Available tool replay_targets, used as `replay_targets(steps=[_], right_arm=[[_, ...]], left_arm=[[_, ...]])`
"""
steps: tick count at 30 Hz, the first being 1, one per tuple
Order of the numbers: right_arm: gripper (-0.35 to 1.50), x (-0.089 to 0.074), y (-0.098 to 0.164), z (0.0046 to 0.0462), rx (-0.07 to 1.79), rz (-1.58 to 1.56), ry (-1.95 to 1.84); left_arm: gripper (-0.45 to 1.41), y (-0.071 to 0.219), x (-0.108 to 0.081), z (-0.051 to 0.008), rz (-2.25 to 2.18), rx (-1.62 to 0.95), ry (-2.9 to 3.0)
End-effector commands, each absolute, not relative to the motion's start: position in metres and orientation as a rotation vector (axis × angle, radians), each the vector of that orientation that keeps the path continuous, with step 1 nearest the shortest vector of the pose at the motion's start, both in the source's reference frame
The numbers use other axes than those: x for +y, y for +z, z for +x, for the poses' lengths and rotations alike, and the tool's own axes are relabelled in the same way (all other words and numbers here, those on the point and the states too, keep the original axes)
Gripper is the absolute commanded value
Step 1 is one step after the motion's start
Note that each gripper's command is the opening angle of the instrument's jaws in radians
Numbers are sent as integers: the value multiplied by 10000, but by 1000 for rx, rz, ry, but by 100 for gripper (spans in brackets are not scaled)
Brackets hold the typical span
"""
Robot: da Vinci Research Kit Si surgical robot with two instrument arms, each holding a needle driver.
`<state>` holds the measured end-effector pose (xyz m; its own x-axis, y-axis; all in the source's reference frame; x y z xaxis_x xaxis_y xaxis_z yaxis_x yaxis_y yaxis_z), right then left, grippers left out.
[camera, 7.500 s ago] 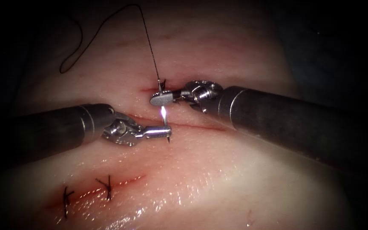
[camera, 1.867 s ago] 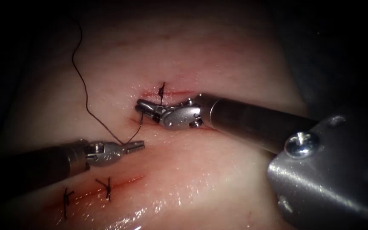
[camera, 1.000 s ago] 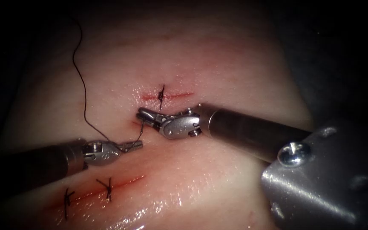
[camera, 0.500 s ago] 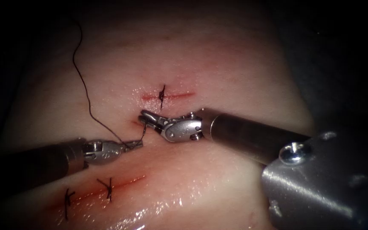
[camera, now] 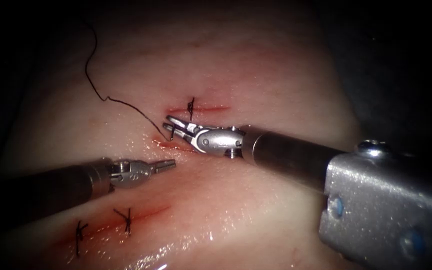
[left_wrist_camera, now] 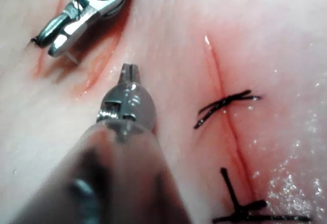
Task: Wound Closure
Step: Throw the needle through the top of the incision with the right needle driver.
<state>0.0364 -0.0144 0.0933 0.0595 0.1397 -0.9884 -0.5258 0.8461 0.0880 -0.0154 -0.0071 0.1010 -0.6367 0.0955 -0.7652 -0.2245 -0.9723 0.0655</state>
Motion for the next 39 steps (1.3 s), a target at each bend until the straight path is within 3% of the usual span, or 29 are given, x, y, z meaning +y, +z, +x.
replay_targets(steps=[1, 27, 39], right_arm=[[-35, -141, 939, 374, 1428, -292, 555], [-35, -107, 962, 368, 1319, 410, 1265], [-35, -137, 965, 374, 1119, 698, 1406]], left_arm=[[-38, 1016, -71, -158, -1242, 224, 2680], [-40, 1030, -83, -137, -1212, 195, 2681], [-40, 1030, -83, -133, -1215, 194, 2683]])
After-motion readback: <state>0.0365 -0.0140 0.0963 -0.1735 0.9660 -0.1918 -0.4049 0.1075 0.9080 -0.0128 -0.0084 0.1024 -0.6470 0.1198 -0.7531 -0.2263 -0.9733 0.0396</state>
